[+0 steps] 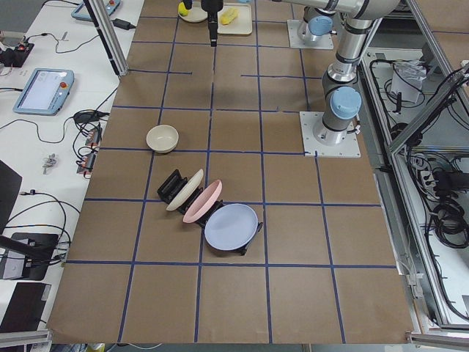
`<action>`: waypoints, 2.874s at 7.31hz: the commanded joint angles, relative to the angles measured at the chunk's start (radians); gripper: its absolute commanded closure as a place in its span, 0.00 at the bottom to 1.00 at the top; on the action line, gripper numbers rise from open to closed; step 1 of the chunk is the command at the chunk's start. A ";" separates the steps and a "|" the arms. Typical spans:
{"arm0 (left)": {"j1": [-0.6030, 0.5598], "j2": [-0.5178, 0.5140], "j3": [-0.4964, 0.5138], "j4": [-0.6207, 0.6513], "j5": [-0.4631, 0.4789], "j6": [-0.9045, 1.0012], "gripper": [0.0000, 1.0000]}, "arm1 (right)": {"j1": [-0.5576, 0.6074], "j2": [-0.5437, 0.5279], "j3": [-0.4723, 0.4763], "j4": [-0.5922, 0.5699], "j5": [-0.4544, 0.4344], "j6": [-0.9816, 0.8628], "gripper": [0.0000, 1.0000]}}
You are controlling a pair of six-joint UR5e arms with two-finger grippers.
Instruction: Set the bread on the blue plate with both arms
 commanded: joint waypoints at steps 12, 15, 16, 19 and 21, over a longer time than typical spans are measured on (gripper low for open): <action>1.014 -0.340 0.105 0.118 0.038 0.855 0.00 | -0.423 0.268 0.529 -0.940 0.038 -1.245 0.02; 1.070 -0.559 0.301 0.068 0.038 1.050 0.00 | -0.425 0.301 0.564 -0.990 0.038 -1.251 0.02; 1.079 -0.617 0.328 0.067 0.034 1.081 0.00 | -0.425 0.326 0.564 -1.025 0.036 -1.251 0.02; 1.062 -0.674 0.372 0.005 0.009 1.124 0.00 | -0.425 0.332 0.563 -1.053 0.036 -1.274 0.02; 1.062 -0.728 0.383 -0.002 -0.034 1.148 0.00 | -0.425 0.338 0.571 -1.064 0.038 -1.273 0.02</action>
